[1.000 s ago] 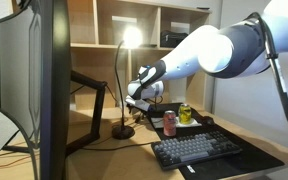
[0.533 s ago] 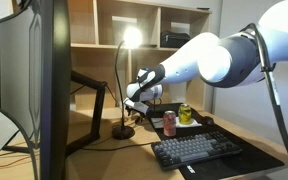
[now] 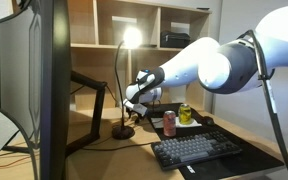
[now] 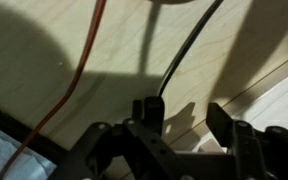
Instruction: Turn off the lamp
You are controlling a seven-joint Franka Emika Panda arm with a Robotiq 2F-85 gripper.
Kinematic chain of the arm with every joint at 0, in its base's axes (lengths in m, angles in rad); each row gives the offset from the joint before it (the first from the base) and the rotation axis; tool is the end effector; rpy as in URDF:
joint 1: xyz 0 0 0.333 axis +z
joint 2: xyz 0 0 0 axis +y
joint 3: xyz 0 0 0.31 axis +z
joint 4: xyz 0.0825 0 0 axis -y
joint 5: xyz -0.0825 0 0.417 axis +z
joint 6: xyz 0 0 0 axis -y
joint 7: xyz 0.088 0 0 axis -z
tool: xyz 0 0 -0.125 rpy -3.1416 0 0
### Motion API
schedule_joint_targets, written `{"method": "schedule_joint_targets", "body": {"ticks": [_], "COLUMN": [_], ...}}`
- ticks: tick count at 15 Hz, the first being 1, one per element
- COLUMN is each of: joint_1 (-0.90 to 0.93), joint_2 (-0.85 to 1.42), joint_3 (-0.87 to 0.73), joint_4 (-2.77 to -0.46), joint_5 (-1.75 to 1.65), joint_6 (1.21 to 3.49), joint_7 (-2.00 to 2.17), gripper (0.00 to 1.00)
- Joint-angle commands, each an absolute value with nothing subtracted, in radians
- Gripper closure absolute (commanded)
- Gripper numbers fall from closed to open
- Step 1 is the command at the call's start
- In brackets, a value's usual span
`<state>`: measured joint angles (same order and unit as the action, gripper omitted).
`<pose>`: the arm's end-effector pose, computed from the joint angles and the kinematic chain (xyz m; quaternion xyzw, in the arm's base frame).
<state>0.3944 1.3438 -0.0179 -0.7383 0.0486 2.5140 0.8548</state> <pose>0.7939 0.3226 0.1137 -0.9471 0.2387 -0.1685 0.1328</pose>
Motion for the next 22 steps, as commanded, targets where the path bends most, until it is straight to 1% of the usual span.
{"method": "schedule_joint_targets", "body": {"ticks": [1, 2, 3, 4, 5, 8, 9, 10, 11, 12, 13, 14, 15, 16, 17, 18, 19, 20, 21, 22], "joint_1": [0.392, 0.392, 0.393, 0.396, 0.396, 0.4, 0.402, 0.405, 0.406, 0.408, 0.41, 0.41, 0.412, 0.415, 0.418, 0.421, 0.423, 0.425, 0.426, 0.427], "joint_2": [1.38, 1.379, 1.381, 1.38, 1.38, 1.38, 1.381, 1.382, 1.382, 1.382, 1.383, 1.381, 1.382, 1.383, 1.384, 1.385, 1.387, 1.388, 1.389, 1.39], "joint_3": [-0.011, -0.014, -0.015, -0.022, -0.02, -0.023, -0.026, -0.034, -0.036, -0.043, -0.051, -0.054, -0.063, -0.071, -0.08, -0.089, -0.091, -0.096, -0.099, -0.102], "joint_4": [-0.689, -0.69, -0.69, -0.691, -0.693, -0.695, -0.695, -0.695, -0.695, -0.695, -0.695, -0.695, -0.695, -0.696, -0.696, -0.696, -0.696, -0.696, -0.696, -0.695], "joint_5": [0.055, 0.053, 0.051, 0.046, 0.045, 0.04, 0.036, 0.031, 0.028, 0.024, 0.018, 0.016, 0.011, 0.006, 0.0, -0.005, -0.008, -0.012, -0.014, -0.014], "joint_6": [2.517, 2.52, 2.521, 2.52, 2.522, 2.526, 2.531, 2.534, 2.538, 2.541, 2.545, 2.545, 2.55, 2.551, 2.557, 2.561, 2.566, 2.571, 2.576, 2.576], "joint_7": [0.858, 0.858, 0.858, 0.86, 0.855, 0.853, 0.853, 0.86, 0.859, 0.863, 0.869, 0.867, 0.869, 0.872, 0.872, 0.875, 0.868, 0.868, 0.868, 0.87], "gripper": [0.53, 0.52, 0.36, 0.27, 0.26, 0.09, 0.5, 0.46, 0.47, 0.53, 0.62, 0.54, 0.72, 0.67, 0.35, 0.41, 0.83, 0.8, 0.81, 0.89]}}
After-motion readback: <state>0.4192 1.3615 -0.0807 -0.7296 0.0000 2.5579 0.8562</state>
